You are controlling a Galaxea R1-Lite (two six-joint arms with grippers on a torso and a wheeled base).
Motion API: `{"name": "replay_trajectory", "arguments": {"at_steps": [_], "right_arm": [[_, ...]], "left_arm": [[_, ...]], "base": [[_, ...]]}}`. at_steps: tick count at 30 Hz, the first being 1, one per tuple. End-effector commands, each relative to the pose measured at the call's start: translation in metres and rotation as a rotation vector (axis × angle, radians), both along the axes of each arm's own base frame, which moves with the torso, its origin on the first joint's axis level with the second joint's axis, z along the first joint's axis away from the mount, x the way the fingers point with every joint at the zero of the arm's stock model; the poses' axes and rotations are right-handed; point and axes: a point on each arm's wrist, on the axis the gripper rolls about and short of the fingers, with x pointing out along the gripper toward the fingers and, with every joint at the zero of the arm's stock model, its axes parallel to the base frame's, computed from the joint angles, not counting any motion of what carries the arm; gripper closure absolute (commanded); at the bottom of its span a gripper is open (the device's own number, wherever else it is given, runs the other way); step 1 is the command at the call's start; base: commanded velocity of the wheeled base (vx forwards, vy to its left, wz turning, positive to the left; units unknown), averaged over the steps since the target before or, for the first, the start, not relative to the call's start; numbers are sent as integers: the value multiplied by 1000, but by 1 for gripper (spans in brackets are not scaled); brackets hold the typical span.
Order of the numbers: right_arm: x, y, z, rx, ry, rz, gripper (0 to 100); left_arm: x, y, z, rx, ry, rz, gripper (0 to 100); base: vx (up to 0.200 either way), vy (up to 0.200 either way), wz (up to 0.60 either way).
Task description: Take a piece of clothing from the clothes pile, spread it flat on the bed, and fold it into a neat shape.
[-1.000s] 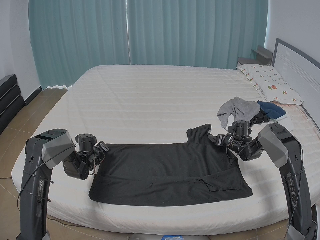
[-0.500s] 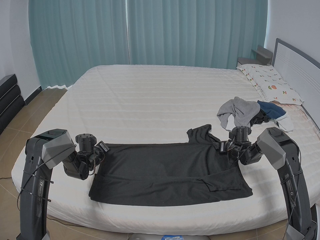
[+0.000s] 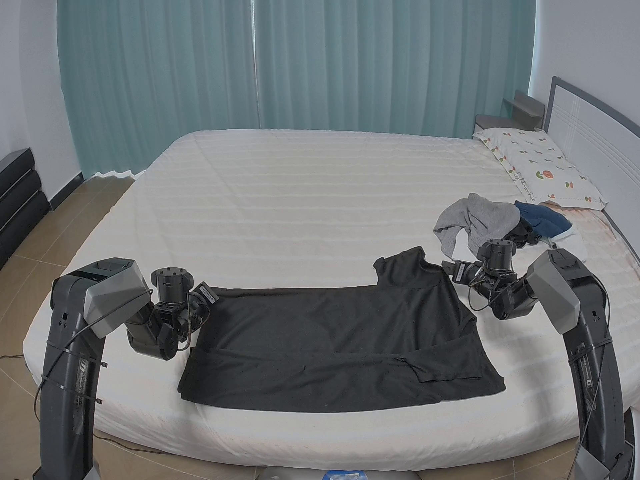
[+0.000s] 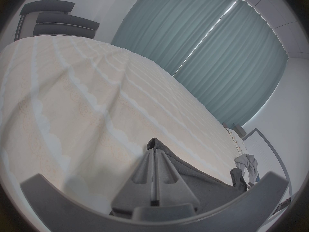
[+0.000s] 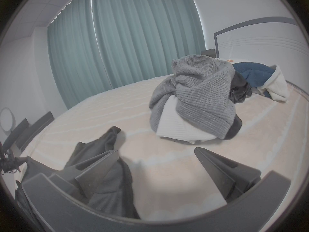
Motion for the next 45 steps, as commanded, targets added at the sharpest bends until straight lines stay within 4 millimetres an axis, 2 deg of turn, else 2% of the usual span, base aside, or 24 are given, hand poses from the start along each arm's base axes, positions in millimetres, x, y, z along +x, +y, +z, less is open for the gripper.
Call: {"name": "replay_trajectory", "arguments": {"at_steps": [1, 6, 15, 24, 25, 33, 35, 37, 38, 45], "right_arm": [[1, 7, 8, 60, -18, 9, 0], [-1, 13, 25, 224, -12, 28, 0], [-5, 19, 2, 237, 46, 50, 0], [-7, 24, -7, 244, 74, 53, 0], [-7, 24, -8, 245, 79, 51, 100], [-8, 19, 1, 335, 70, 18, 100], [-14, 18, 17, 409, 81, 36, 100], [-15, 18, 18, 414, 85, 40, 100], [-19, 17, 25, 450, 73, 79, 100], [-21, 15, 26, 455, 50, 85, 100]], "left_arm": [[0, 0, -1, 0, 2, 2, 100], [0, 0, -1, 0, 2, 0, 100], [0, 0, -1, 0, 2, 0, 100], [0, 0, -1, 0, 2, 0, 100], [0, 0, -1, 0, 2, 0, 100], [1, 1, -1, 0, -4, 5, 100], [2, 3, 2, -5, -17, 6, 100], [2, 3, 2, -5, -18, 6, 100], [4, 3, 6, -28, -30, 19, 100], [4, 4, 13, -75, -43, 41, 100]], "base": [[0, 0, 0], [0, 0, 0], [0, 0, 0], [0, 0, 0], [0, 0, 0], [0, 0, 0], [0, 0, 0], [0, 0, 0], [0, 0, 0], [0, 0, 0]]}}
